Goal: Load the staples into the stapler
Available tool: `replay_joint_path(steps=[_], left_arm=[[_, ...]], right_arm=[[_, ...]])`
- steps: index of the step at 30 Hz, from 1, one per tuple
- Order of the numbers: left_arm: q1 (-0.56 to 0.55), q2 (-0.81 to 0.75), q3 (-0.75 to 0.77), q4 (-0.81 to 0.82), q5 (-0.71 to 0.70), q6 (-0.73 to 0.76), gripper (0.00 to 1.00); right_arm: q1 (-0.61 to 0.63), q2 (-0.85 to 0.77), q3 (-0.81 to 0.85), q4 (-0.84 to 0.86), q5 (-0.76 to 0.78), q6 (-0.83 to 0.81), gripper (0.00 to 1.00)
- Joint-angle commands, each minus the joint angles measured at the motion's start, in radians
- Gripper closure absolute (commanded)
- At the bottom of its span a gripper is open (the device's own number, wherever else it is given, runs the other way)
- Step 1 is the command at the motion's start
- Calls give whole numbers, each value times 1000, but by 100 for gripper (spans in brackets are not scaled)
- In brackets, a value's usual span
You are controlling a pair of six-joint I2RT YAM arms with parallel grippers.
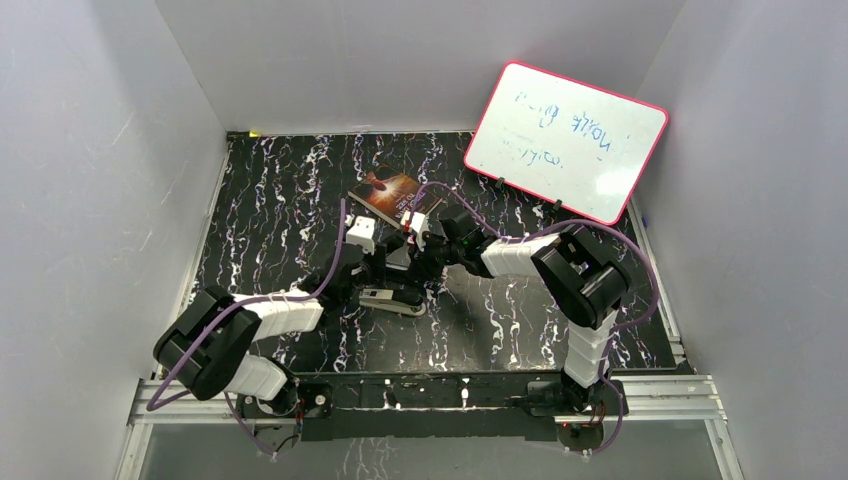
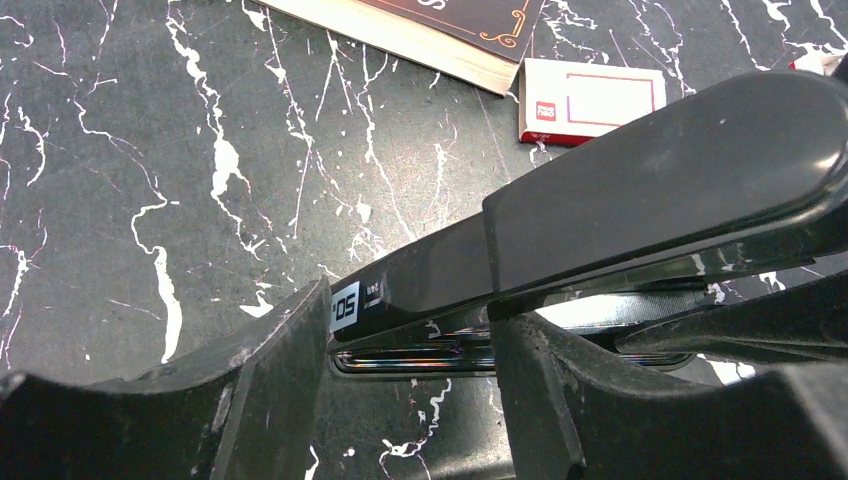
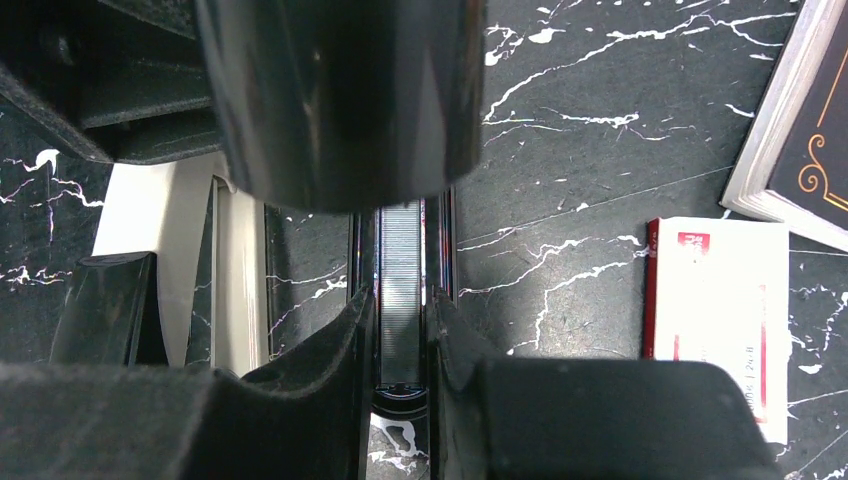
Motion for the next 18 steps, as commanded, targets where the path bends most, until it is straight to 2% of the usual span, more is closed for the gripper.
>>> replay_joint_path(steps=[1,9,16,18], left_arm=[[-54,-51,-3,-46,149,-61,45],[-61,-97,20,-90,173,-73,44],[-62,-206,30,-181,164,-93,43],[-62,-250,60,-249,155,-92,43]], right_arm=[[22,64,-2,2,-12,-1,100],[23,75,-12,8,-11,-4,100],[22,76,-14,4,-5,-20,100],[21,73,-10,-3,2,-33,92]])
